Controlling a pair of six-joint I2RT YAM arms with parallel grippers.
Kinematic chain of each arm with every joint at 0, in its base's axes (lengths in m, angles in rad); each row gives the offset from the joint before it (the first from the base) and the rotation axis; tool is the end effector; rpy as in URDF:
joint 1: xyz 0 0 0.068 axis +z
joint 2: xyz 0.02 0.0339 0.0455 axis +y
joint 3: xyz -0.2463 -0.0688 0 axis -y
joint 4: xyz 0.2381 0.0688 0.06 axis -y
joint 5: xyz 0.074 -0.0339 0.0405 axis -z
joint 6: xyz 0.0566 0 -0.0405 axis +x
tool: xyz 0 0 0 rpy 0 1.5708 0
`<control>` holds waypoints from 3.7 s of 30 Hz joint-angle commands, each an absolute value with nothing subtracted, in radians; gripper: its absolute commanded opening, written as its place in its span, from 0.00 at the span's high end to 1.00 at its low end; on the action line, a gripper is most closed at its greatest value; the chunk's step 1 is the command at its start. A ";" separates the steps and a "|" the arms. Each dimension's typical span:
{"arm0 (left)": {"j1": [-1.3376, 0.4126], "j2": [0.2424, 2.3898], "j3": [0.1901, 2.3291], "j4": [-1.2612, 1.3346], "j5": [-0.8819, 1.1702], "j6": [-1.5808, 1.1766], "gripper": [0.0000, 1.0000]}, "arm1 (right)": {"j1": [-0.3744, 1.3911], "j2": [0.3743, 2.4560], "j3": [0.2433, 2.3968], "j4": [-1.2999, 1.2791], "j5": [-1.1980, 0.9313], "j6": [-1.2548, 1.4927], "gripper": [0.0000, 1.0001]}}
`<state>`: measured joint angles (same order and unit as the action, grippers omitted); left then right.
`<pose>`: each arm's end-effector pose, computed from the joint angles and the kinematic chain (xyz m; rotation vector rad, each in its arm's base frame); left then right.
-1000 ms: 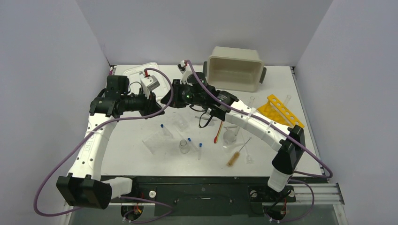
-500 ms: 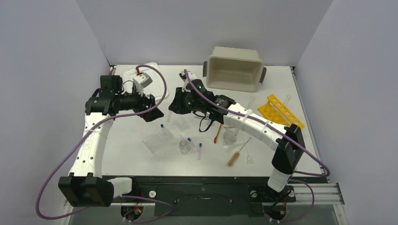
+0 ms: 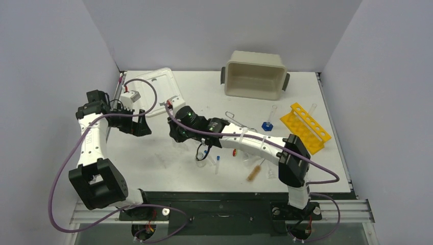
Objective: Organize the chemistry lab equipment
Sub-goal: Pick up the test tube at the center of the board, then insert the test tube into the slot of the test tube rack.
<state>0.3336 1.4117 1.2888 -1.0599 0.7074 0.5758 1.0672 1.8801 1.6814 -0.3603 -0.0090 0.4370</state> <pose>0.2661 0.0533 0.2787 0.4684 2.3902 -0.5962 0.2172 0.3952 0.2907 -0.7072 2.1513 0.8645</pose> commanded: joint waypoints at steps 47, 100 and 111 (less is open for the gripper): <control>0.411 1.487 1.127 -0.976 0.560 0.710 0.03 | 1.140 2.093 1.416 0.349 0.184 0.078 1.00; 0.428 1.490 1.120 -0.964 0.558 0.707 0.03 | 1.181 2.049 1.383 0.330 0.171 0.071 1.00; 0.433 1.491 1.125 -0.969 0.557 0.711 0.03 | 1.161 2.079 1.389 0.336 0.143 0.115 0.98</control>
<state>0.4210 1.4872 1.0855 -0.9756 0.5285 0.6933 1.1713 2.0609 1.3678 0.3191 0.1707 0.0811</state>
